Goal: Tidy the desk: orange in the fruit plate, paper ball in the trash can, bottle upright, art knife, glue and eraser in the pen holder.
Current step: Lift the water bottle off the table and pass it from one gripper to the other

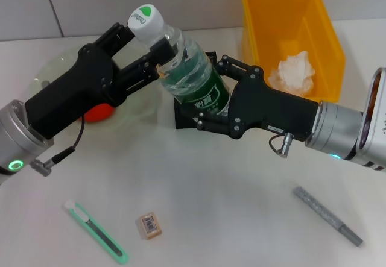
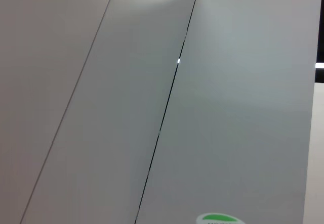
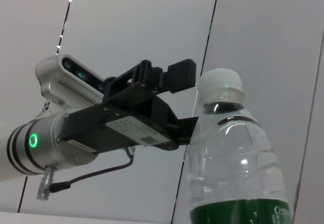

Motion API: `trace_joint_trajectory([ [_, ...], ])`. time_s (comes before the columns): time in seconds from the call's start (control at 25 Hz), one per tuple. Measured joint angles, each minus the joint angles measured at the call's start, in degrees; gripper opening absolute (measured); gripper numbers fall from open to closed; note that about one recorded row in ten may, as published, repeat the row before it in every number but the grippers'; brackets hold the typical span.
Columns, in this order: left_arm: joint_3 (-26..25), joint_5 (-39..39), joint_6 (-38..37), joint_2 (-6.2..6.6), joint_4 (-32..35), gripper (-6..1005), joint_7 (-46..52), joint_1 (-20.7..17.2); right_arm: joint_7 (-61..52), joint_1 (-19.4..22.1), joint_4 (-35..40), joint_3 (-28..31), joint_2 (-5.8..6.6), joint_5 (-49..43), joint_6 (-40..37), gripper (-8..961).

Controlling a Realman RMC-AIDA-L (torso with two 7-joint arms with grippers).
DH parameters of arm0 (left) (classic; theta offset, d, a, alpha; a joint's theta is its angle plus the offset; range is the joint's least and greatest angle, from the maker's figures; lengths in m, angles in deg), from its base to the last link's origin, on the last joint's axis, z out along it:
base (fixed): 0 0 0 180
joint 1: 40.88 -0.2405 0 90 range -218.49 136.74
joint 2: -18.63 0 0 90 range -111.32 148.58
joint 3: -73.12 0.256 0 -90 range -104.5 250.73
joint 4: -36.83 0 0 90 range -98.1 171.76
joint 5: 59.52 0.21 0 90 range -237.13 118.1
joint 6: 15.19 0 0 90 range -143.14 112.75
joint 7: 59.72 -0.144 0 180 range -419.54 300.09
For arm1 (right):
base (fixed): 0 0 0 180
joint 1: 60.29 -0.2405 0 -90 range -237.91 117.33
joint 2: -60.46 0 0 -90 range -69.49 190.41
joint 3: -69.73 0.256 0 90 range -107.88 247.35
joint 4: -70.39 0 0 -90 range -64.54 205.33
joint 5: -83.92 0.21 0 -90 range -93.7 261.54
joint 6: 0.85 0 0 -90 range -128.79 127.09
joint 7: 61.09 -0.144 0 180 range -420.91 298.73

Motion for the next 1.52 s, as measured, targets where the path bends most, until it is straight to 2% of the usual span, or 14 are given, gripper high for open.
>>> trace_joint_trajectory([
  [0.72,-0.02,-1.12,0.33,0.0,-0.67,840,-0.01,1.3,0.0,-0.07,0.02,-0.05,-0.04,0.0,0.16,763],
  [1.12,-0.2,-1.12,0.39,0.0,-0.65,800,-0.01,1.54,-0.01,-0.1,0.02,-0.05,-0.04,0.0,0.16,763],
  [1.4,-0.48,-1.14,0.48,0.0,-0.76,587,-0.01,1.56,-0.01,-0.1,-0.08,-0.13,-0.04,-0.01,0.14,763],
  [1.52,-0.44,-1.77,0.54,0.0,-1.25,546,-0.01,1.47,-0.02,-0.1,-0.15,-0.13,-0.04,0.0,0.13,763],
])
